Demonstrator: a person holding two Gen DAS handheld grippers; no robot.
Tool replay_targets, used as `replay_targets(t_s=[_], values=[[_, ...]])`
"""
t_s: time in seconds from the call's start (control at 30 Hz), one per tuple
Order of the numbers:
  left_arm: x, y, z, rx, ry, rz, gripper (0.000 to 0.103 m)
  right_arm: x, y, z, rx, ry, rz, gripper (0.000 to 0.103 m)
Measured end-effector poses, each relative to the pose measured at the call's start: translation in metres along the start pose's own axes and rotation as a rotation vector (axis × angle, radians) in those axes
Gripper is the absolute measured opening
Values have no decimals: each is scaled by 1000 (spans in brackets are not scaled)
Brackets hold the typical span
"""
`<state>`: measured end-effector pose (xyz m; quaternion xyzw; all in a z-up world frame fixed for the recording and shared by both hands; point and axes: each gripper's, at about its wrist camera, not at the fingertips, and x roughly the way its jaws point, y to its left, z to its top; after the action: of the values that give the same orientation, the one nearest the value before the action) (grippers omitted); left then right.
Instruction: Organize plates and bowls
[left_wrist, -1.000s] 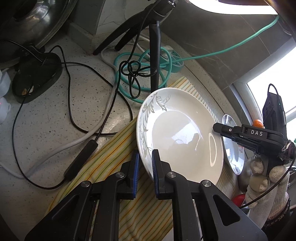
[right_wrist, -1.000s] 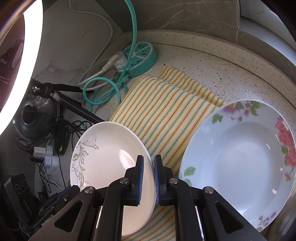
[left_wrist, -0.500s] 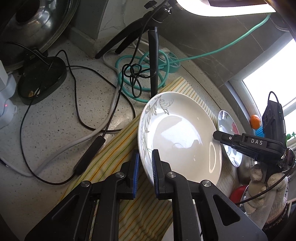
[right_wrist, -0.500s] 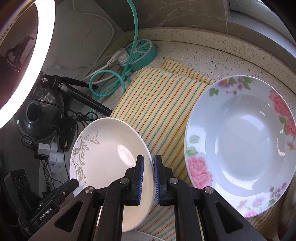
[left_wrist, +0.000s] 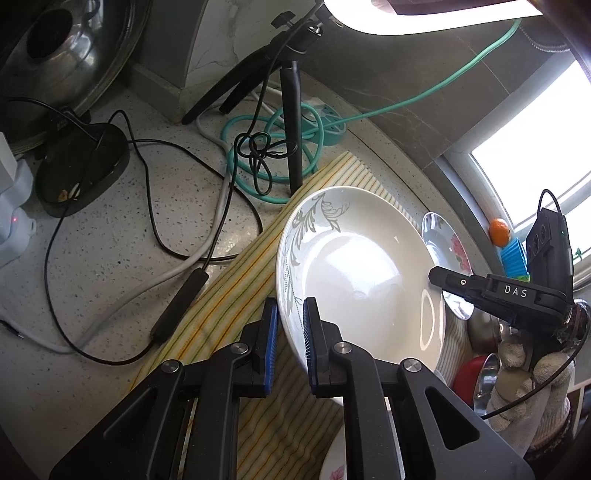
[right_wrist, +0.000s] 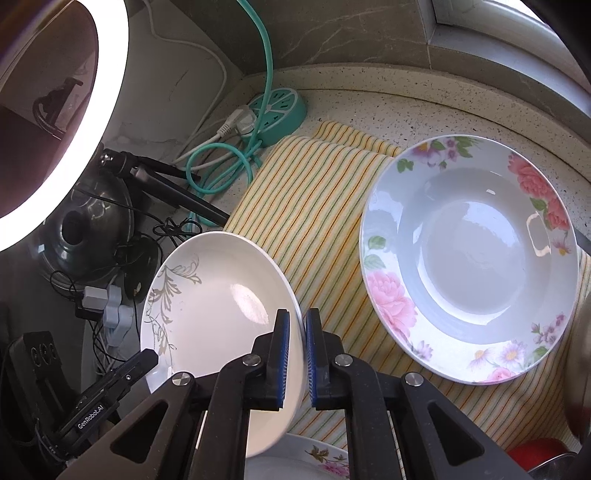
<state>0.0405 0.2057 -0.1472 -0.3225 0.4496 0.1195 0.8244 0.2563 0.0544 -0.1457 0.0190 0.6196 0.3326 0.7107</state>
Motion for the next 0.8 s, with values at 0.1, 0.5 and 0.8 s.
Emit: replay_targets(t_s=[0.1, 0.5, 0.8], values=[[-3, 0, 0, 11, -1, -3, 11, -5, 1, -4, 6, -6, 5, 8], [-18, -6, -7, 66, 12, -31, 11, -33, 1, -28, 47, -61, 18, 8], [-25, -18, -16, 128, 24, -54, 11, -49, -12, -59, 101, -90, 18, 8]])
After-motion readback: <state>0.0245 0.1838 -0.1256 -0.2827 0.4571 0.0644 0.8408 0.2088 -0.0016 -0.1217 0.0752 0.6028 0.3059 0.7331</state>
